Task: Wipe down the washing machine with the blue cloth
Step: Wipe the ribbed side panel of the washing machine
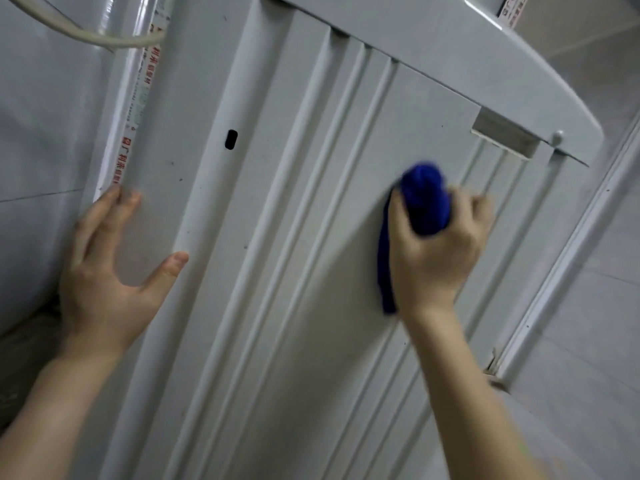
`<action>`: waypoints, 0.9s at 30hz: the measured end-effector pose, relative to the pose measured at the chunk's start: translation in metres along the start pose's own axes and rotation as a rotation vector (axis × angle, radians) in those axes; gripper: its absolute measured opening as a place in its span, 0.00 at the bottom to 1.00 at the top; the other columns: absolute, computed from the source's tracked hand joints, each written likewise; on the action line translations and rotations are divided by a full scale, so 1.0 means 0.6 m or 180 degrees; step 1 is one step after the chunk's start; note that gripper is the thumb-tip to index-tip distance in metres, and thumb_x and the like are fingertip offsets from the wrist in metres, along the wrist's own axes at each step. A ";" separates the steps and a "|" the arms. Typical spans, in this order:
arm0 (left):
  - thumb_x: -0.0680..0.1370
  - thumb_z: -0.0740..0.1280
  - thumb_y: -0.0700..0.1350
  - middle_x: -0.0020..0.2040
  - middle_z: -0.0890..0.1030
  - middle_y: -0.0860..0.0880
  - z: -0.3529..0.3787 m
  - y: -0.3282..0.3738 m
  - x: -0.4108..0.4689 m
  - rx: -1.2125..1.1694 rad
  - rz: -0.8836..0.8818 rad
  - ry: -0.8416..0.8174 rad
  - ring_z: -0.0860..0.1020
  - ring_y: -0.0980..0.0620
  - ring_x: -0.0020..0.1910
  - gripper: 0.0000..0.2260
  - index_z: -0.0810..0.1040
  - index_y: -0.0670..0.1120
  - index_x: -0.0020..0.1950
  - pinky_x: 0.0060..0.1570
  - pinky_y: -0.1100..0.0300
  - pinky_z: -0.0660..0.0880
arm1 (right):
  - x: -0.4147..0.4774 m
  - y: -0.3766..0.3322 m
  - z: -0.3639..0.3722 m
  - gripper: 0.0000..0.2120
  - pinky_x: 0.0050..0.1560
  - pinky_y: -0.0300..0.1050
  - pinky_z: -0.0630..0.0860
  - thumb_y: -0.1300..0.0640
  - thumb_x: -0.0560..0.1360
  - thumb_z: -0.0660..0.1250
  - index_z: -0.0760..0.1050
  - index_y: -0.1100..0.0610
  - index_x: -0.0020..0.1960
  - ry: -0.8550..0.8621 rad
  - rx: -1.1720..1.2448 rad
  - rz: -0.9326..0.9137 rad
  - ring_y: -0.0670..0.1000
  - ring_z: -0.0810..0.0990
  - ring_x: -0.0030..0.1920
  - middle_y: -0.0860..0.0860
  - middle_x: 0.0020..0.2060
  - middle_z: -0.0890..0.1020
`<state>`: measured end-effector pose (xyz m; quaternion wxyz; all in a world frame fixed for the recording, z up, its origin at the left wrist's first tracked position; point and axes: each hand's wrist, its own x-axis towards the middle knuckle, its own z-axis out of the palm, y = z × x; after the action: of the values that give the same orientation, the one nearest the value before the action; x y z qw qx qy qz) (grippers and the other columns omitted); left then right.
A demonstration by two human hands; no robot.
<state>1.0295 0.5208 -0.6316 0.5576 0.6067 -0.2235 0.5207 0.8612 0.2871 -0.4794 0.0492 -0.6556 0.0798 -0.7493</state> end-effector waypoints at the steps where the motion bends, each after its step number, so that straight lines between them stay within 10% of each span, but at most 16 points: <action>1: 0.76 0.66 0.60 0.76 0.67 0.43 0.002 0.001 0.000 -0.0015 0.0017 0.0033 0.61 0.62 0.75 0.31 0.68 0.47 0.76 0.76 0.61 0.58 | -0.062 0.021 -0.014 0.16 0.49 0.45 0.71 0.50 0.71 0.75 0.79 0.63 0.48 -0.0075 0.0045 0.0002 0.56 0.73 0.45 0.58 0.44 0.73; 6: 0.77 0.66 0.59 0.76 0.66 0.50 0.012 0.004 -0.005 -0.0089 0.0028 0.0197 0.62 0.59 0.76 0.28 0.63 0.57 0.75 0.76 0.59 0.59 | -0.297 0.042 -0.077 0.14 0.51 0.39 0.74 0.49 0.68 0.75 0.80 0.54 0.51 -0.0523 0.0410 0.0258 0.58 0.78 0.42 0.52 0.45 0.72; 16: 0.77 0.67 0.58 0.76 0.67 0.41 0.010 0.001 -0.005 0.0032 0.0058 0.0130 0.66 0.46 0.75 0.28 0.63 0.54 0.75 0.76 0.52 0.62 | -0.032 -0.029 0.024 0.14 0.47 0.51 0.77 0.53 0.70 0.76 0.79 0.60 0.49 0.0438 0.0591 0.0329 0.59 0.78 0.45 0.51 0.47 0.71; 22: 0.75 0.70 0.52 0.74 0.68 0.39 0.000 0.014 -0.002 0.0069 0.0096 0.0114 0.61 0.65 0.74 0.29 0.66 0.50 0.75 0.75 0.63 0.60 | -0.364 0.037 -0.077 0.18 0.54 0.41 0.74 0.50 0.69 0.74 0.75 0.50 0.56 -0.0753 0.0453 0.0255 0.57 0.77 0.46 0.51 0.49 0.69; 27: 0.74 0.70 0.51 0.74 0.69 0.38 -0.010 0.017 0.002 0.0112 0.0031 -0.0099 0.65 0.48 0.74 0.32 0.69 0.40 0.75 0.75 0.66 0.57 | -0.402 0.013 -0.099 0.16 0.50 0.41 0.75 0.48 0.67 0.74 0.76 0.47 0.53 -0.0918 0.0624 0.0909 0.50 0.77 0.46 0.48 0.48 0.71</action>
<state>1.0189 0.5241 -0.6269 0.5408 0.6233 -0.2258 0.5177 0.8346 0.3256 -0.7236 0.2291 -0.7301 0.0908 -0.6374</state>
